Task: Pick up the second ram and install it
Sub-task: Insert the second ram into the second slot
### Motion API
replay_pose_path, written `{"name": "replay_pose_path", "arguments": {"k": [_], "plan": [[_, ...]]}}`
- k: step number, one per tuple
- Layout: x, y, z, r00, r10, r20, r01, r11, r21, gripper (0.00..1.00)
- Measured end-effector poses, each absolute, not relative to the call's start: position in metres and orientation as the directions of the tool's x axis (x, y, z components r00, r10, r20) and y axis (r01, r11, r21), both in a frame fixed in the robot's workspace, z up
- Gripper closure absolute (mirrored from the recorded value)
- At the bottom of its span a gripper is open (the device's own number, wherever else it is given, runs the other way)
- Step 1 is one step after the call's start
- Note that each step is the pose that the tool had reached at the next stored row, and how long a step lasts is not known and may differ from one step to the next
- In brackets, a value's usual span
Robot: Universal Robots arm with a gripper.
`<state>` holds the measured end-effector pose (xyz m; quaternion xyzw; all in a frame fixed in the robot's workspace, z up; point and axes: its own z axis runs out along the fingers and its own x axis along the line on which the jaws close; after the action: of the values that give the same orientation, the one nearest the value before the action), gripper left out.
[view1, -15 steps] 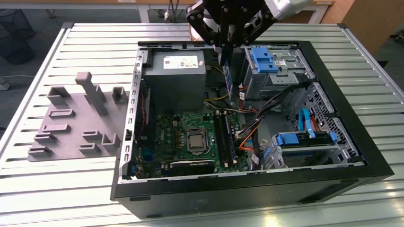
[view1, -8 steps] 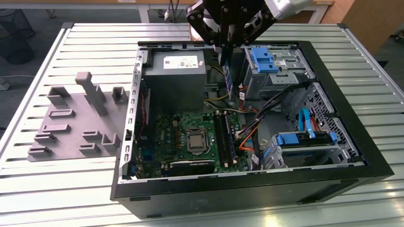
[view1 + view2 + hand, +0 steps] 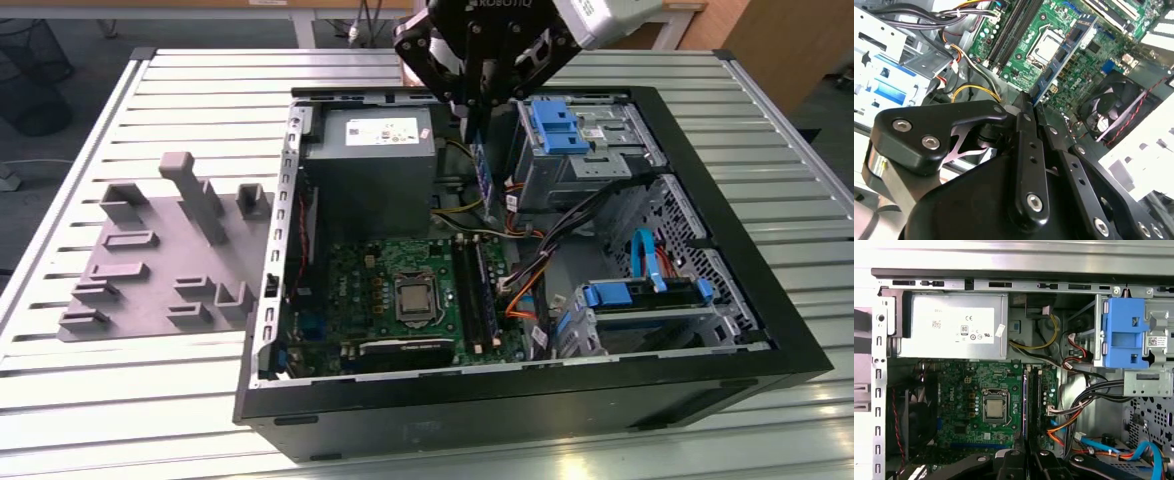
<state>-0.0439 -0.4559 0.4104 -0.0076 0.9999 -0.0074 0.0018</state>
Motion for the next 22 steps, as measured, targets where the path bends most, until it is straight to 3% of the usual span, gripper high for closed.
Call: {"name": "replay_pose_path", "arguments": {"k": [22], "plan": [[-0.038,-0.460,0.370,-1.000,-0.022,-0.004,-0.022,1.000,-0.015,0.86]]}}
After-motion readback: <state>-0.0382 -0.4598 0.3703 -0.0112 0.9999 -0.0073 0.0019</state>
